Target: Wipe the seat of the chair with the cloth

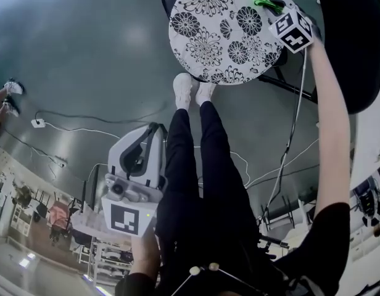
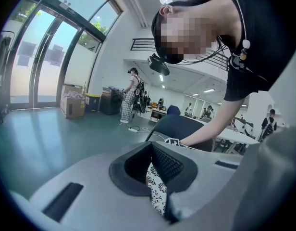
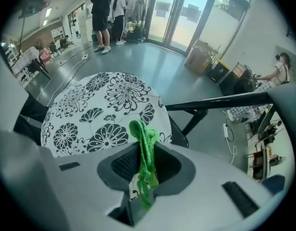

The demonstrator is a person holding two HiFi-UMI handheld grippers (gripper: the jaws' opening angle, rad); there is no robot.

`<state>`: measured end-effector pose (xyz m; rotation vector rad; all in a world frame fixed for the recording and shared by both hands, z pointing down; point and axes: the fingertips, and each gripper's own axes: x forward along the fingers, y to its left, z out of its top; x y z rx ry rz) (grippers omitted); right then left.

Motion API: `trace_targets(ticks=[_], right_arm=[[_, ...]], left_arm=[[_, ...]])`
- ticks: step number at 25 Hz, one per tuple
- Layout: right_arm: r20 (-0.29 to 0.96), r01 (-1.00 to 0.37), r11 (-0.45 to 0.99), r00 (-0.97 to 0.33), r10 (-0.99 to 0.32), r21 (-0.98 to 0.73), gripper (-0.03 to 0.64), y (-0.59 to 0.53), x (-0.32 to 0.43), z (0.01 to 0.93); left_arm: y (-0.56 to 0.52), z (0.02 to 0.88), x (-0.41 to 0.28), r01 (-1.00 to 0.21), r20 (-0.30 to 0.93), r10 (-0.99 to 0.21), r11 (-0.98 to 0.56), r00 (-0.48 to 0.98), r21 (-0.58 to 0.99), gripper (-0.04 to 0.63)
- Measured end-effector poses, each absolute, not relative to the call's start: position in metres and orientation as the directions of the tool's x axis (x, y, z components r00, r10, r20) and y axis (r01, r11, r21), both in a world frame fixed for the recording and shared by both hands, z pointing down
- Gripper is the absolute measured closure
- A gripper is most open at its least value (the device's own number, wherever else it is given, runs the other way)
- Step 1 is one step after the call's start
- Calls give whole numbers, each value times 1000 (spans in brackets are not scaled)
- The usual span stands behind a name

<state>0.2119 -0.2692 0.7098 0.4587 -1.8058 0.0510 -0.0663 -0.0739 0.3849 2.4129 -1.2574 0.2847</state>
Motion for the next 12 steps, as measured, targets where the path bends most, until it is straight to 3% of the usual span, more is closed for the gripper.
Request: trace_targets(ticks=[12], right_arm=[[962,-274,958,-229,-150,84,532,-228,209,724]], left_arm=[[-77,383,-60,-816,359,-733,-518,578,256,591]])
